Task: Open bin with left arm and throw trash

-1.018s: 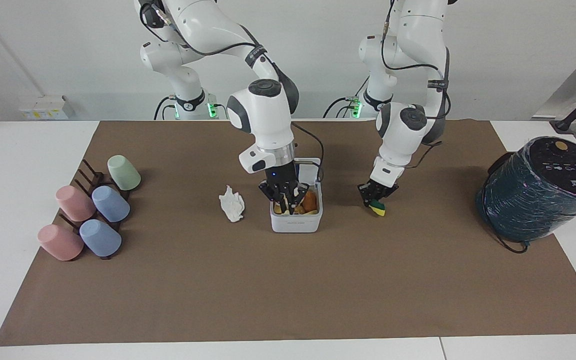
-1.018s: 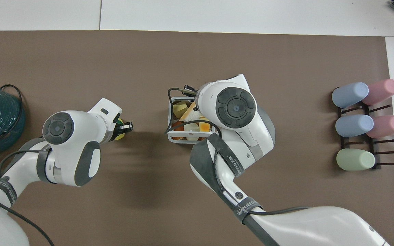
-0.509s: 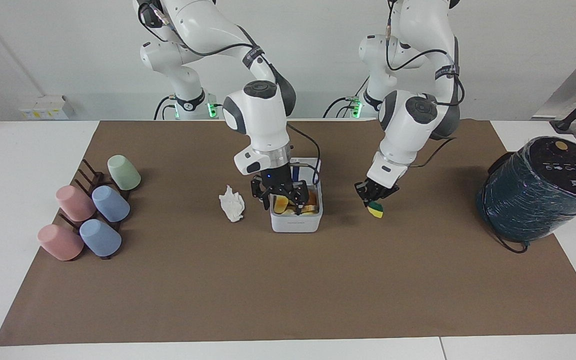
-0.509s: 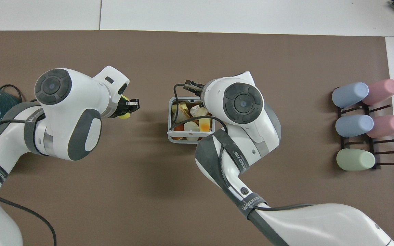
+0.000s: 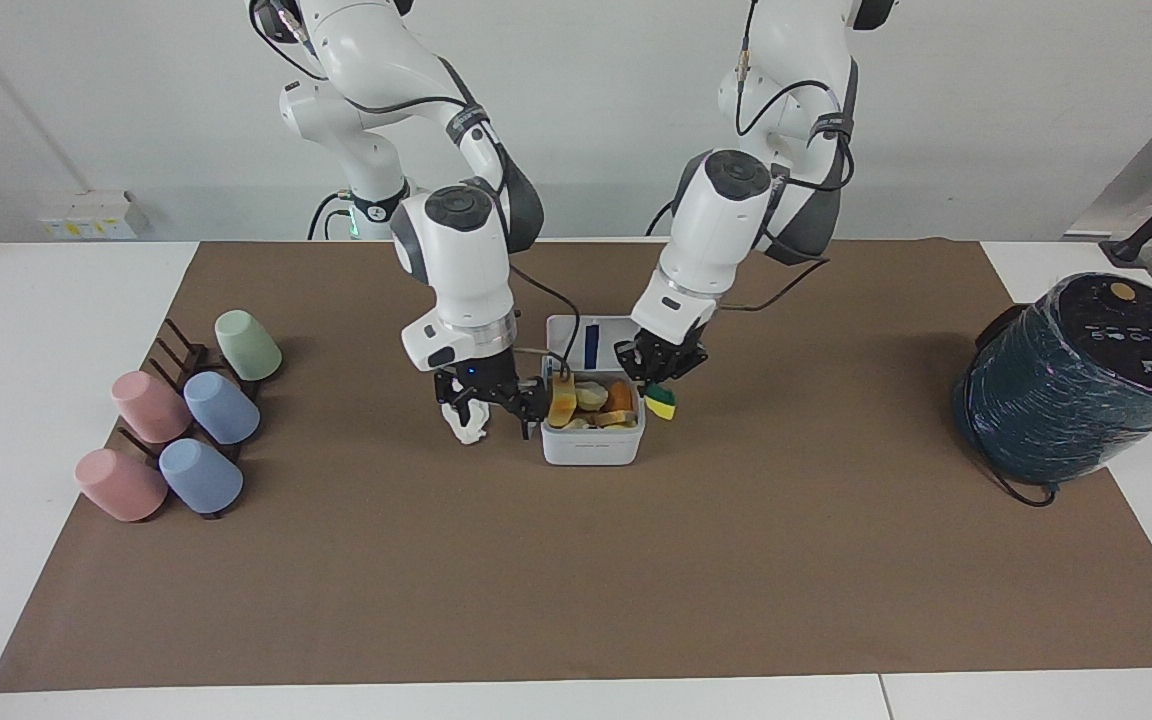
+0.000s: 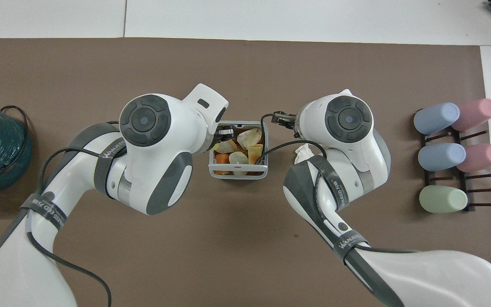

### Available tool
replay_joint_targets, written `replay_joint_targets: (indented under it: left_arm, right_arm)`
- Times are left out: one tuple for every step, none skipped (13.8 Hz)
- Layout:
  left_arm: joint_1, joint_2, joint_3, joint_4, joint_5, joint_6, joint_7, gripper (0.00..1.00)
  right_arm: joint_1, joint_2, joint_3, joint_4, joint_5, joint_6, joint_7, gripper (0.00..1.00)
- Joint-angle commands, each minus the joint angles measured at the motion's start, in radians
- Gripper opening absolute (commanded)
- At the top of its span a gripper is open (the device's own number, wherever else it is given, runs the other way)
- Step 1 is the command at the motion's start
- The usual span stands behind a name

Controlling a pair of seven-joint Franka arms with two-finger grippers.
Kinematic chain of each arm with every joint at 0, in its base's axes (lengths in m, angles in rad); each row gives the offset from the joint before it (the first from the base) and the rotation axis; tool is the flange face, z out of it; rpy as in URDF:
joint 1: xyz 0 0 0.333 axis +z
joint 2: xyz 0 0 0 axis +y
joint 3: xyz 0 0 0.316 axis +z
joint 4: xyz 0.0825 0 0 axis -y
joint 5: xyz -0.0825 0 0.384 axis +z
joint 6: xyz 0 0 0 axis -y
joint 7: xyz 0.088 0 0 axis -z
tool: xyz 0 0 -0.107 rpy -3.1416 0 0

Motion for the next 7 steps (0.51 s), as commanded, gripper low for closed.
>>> replay_joint_targets:
  left_arm:
    - [-0.050,0.017,0.014,0.011,-0.011,0.022,-0.015,0.19]
    - [-0.063,0.017,0.014,0.011,-0.011,0.038,-0.016,0.36]
    - [-0.069,0.017,0.014,0.011,-0.011,0.063,-0.036,0.47]
    - [-0.071,0.017,0.014,0.015,-0.011,0.077,-0.067,0.53]
    - [-0.072,0.017,0.014,0.022,-0.010,0.072,-0.078,0.71]
    - [-0.078,0.017,0.015,0.023,-0.005,0.069,-0.078,0.99]
    - [-0.081,0.017,0.015,0.029,0.001,0.063,-0.078,1.00]
  right_arm:
    - [-0.041,-0.083,0.012,-0.159,-0.013,0.026,-0.169,1.00]
    - [-0.057,-0.083,0.012,-0.182,-0.009,0.029,-0.232,1.00]
    - [-0.068,-0.078,0.014,-0.195,-0.007,0.030,-0.279,1.00]
    - [-0.070,-0.074,0.014,-0.211,-0.005,0.036,-0.309,1.00]
    - [-0.071,-0.072,0.014,-0.237,-0.004,0.082,-0.317,1.00]
    - [-0.079,-0.072,0.014,-0.268,-0.004,0.140,-0.317,1.00]
    - [-0.082,-0.063,0.014,-0.287,-0.004,0.177,-0.317,1.00]
